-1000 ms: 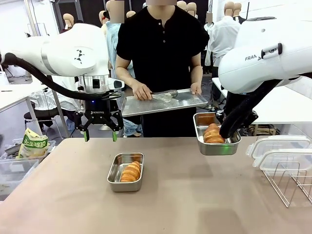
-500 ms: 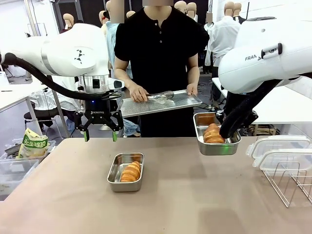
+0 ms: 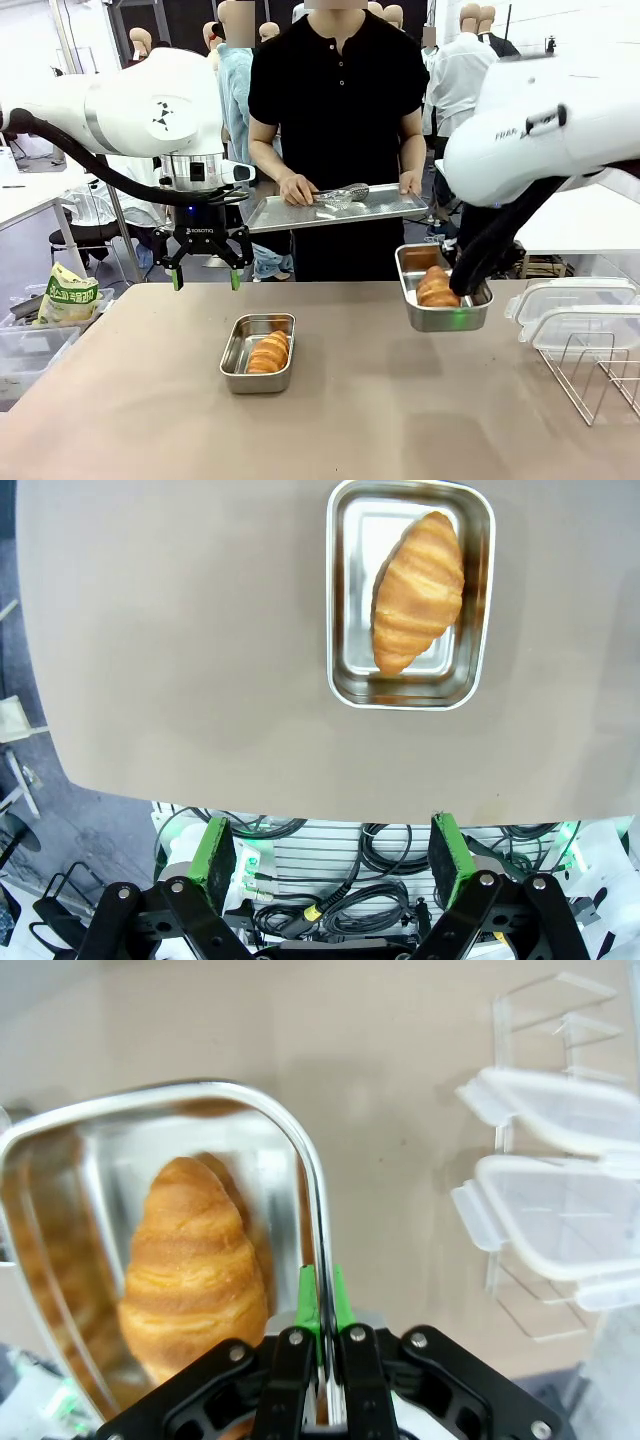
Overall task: Place the bread in airtight containers.
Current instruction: Once an object is inside an Airtight Container , place the container in the center of the table.
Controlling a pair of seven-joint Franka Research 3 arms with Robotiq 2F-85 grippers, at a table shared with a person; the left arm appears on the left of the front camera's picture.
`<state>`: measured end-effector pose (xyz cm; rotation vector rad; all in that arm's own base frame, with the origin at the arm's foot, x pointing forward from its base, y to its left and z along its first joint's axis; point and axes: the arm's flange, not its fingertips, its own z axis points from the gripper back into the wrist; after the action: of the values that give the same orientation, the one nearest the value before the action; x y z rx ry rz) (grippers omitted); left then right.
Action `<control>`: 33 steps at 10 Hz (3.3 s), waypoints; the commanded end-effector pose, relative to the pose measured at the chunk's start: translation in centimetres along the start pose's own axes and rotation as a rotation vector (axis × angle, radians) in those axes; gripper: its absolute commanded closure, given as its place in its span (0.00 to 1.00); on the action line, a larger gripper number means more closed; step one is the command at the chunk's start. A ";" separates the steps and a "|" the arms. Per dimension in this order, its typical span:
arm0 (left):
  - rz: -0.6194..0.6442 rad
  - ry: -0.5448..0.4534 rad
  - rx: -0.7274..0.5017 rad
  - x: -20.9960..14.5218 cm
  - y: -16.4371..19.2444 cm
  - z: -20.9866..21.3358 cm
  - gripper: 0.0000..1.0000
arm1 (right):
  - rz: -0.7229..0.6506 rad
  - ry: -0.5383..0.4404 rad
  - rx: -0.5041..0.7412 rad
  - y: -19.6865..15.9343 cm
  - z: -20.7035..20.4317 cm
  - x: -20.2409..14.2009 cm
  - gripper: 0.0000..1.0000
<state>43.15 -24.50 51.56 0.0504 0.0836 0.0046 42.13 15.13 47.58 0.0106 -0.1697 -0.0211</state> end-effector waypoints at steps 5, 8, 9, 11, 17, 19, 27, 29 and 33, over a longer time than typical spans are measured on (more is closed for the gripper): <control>0.001 0.003 0.002 -0.2 0.1 0.2 0.00 | 0.038 -0.006 0.105 -0.3 -12.0 -1.4 1.00; 0.001 0.003 0.002 -0.2 0.1 0.2 0.00 | 0.046 0.066 0.135 -0.3 -14.7 -0.7 1.00; 0.001 0.003 0.002 -0.2 0.1 0.2 0.00 | 0.049 0.073 0.130 -0.4 -15.0 -0.4 1.00; 0.001 0.003 0.002 -0.2 0.1 0.2 0.00 | 0.043 0.089 0.117 -0.7 -15.6 -0.3 1.00; 0.001 0.003 0.002 -0.2 0.1 0.2 0.00 | 0.029 0.126 0.021 -0.5 -16.1 0.2 1.00; 0.001 0.003 0.002 -0.2 0.1 0.2 0.00 | 0.002 0.121 0.000 -0.5 -16.0 0.2 0.94; 0.001 0.003 0.002 -0.2 0.1 0.2 0.00 | -0.022 0.116 -0.007 -0.7 -15.2 -0.1 0.00; 0.001 0.003 0.002 -0.2 0.1 0.2 0.00 | -0.022 0.111 0.000 -0.7 -15.1 -0.2 0.00; 0.001 0.003 0.002 -0.2 0.1 0.2 0.00 | -0.017 0.109 0.019 -0.9 -15.3 -0.1 0.00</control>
<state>43.14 -24.52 51.58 0.0504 0.0833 0.0043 44.58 14.32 32.56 0.0322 -0.0603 -0.0385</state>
